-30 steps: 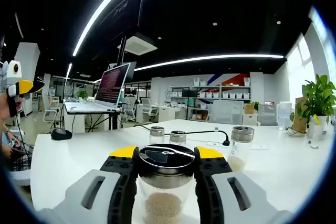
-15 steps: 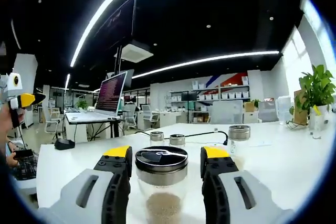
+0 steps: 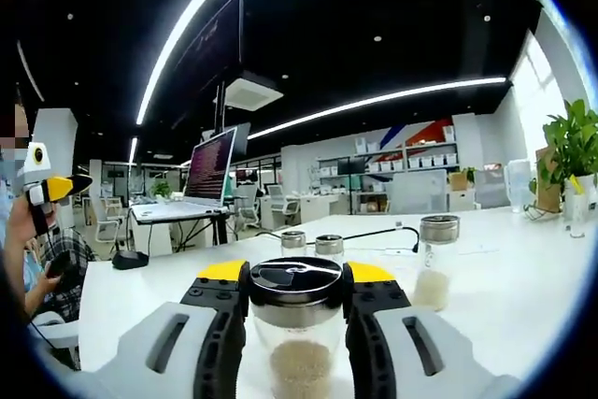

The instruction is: Rotate the seasoning bottle until the label or dispensing opening points toward the visible target arrow and the bottle remains upright within the marked orientation range

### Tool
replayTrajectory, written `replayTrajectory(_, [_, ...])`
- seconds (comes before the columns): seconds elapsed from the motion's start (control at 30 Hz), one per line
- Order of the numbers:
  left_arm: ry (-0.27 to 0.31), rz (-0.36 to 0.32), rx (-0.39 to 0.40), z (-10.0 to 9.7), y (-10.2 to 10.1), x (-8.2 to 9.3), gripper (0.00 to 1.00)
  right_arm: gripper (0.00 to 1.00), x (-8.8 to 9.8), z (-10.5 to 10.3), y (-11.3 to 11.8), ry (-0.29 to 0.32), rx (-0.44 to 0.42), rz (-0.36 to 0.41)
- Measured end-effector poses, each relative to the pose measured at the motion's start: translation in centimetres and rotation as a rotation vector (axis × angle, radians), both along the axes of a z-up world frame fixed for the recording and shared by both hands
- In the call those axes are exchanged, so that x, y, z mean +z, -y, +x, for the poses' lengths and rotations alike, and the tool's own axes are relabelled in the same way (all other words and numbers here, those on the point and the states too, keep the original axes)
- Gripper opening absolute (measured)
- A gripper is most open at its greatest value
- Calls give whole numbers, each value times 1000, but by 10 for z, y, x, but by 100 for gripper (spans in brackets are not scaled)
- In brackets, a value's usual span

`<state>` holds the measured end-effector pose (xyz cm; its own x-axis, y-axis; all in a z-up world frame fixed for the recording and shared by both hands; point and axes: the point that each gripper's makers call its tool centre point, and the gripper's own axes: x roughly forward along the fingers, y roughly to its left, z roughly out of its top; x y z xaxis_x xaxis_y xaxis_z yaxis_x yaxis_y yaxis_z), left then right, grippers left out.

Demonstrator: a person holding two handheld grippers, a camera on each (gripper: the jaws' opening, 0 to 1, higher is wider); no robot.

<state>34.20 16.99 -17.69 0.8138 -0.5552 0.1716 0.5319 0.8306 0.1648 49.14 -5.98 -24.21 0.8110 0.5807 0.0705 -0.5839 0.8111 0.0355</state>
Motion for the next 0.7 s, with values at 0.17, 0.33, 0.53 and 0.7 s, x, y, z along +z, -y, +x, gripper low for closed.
replayTrajectory(0.17, [-2, 1, -5, 0, 0, -1, 30, 39, 0, 1, -1, -9, 42, -5])
replayTrajectory(0.33, [0, -5, 0, -1, -2, 0, 30, 39, -1, 1, 0, -12, 127, 1])
replayTrajectory(0.53, [2, -14, -9, -3, -2, 1, 30, 39, -1, -4, -2, -15, 247, 14])
replayTrajectory(0.7, [2, -12, -13, -4, 0, 1, 30, 39, -1, -9, -5, -47, 356, 8])
